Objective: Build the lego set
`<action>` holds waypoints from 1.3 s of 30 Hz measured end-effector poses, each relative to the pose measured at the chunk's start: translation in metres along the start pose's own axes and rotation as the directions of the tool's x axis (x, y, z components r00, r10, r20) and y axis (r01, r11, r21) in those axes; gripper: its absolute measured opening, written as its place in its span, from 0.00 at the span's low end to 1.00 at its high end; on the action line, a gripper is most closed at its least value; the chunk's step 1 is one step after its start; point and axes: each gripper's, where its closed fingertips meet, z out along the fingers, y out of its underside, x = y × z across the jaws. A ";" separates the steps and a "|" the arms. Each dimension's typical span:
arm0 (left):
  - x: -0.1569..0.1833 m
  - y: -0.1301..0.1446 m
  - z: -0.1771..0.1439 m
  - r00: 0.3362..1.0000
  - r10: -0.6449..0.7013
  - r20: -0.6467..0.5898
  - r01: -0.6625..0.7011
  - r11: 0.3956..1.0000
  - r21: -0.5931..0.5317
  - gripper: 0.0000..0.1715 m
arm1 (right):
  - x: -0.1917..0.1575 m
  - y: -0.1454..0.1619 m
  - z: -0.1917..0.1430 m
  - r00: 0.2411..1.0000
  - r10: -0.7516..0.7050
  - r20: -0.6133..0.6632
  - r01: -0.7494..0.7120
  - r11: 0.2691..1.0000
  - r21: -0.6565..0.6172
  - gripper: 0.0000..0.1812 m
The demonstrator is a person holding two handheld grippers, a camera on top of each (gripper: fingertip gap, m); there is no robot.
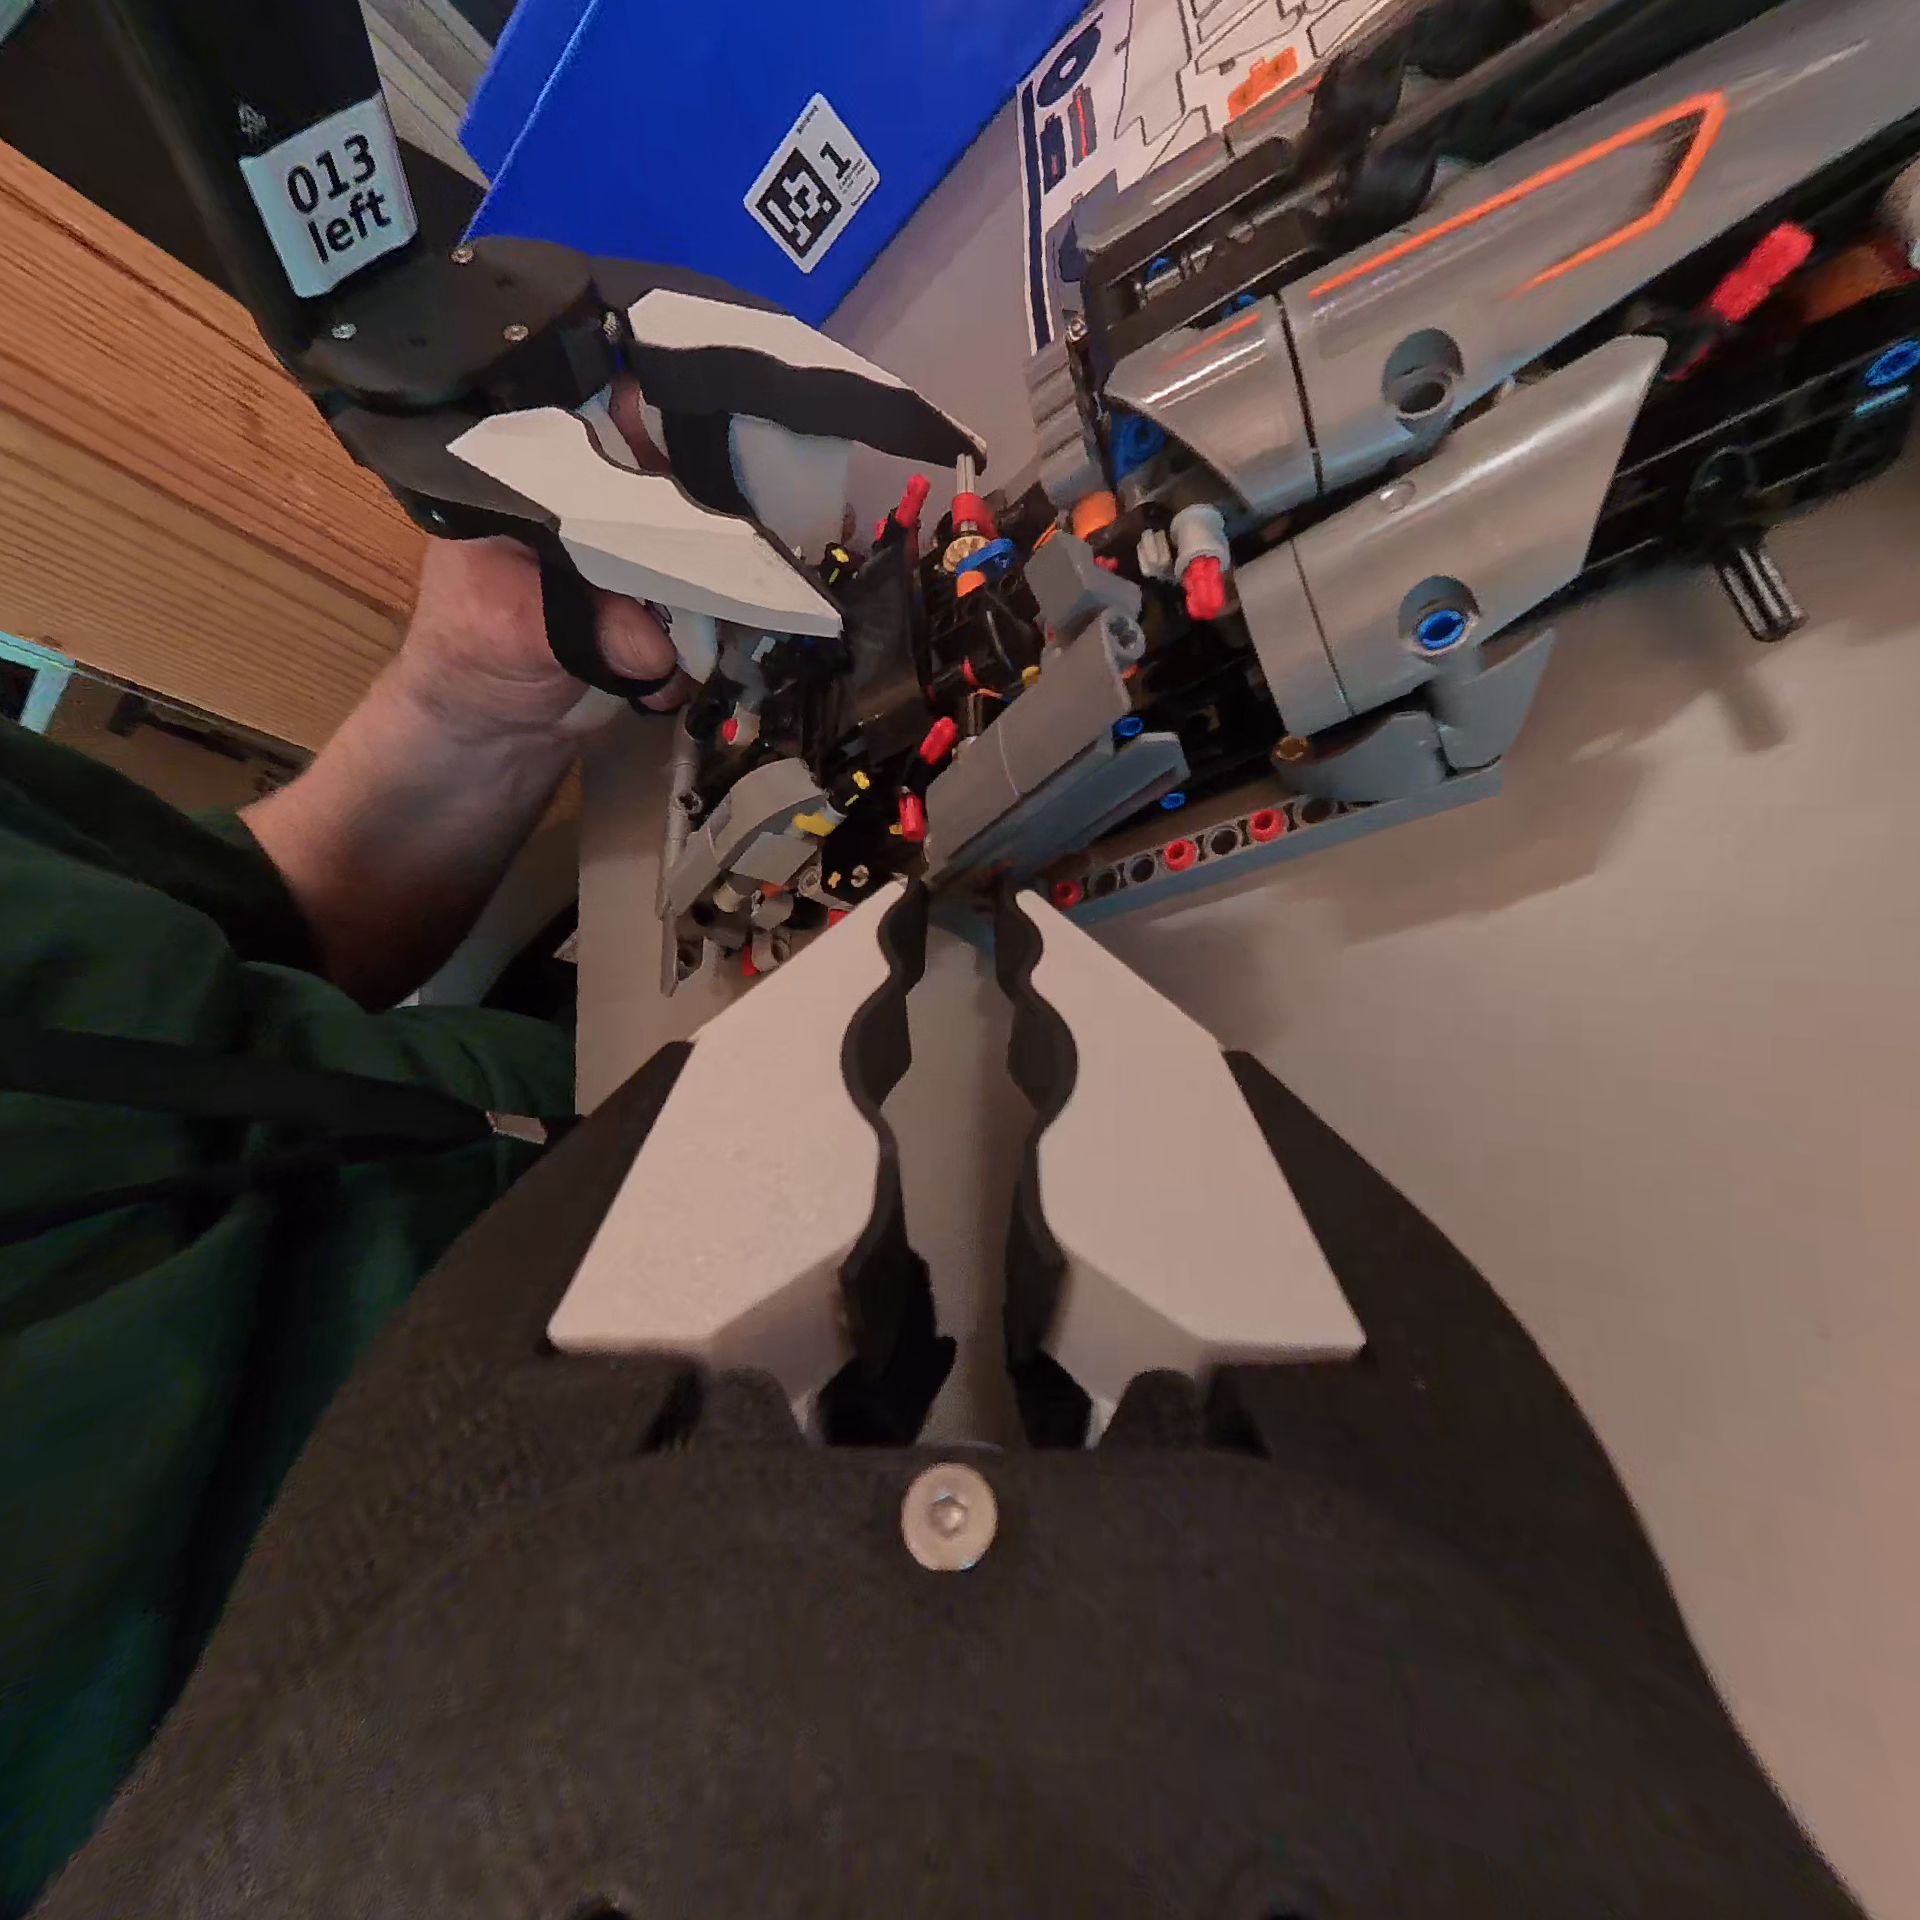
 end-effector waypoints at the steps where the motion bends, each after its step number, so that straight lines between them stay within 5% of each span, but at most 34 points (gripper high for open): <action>1: 0.000 0.000 0.000 1.000 0.000 0.002 0.000 1.000 0.001 0.33 | 0.000 0.000 0.000 1.000 -0.009 -0.003 0.009 1.000 -0.004 0.05; 11: 0.000 -0.008 -0.004 0.996 -0.017 -0.086 0.020 0.999 0.026 0.33 | 0.004 -0.002 -0.009 0.988 -0.129 -0.086 0.130 0.991 0.016 0.13; 23: 0.011 -0.004 0.001 0.990 0.007 -0.138 -0.007 1.000 -0.004 0.18 | 0.007 -0.006 -0.004 0.976 -0.177 -0.131 0.185 0.981 0.058 0.03; 32: 0.006 -0.004 -0.016 0.990 -0.054 -0.127 0.058 0.998 0.025 0.33 | -0.001 -0.001 -0.012 0.968 -0.221 -0.119 0.227 0.973 0.043 0.07; 39: 0.031 0.025 -0.034 1.000 0.028 -0.014 -0.030 0.994 -0.105 0.38 | -0.009 0.003 -0.011 0.965 -0.244 -0.093 0.249 0.967 0.046 0.08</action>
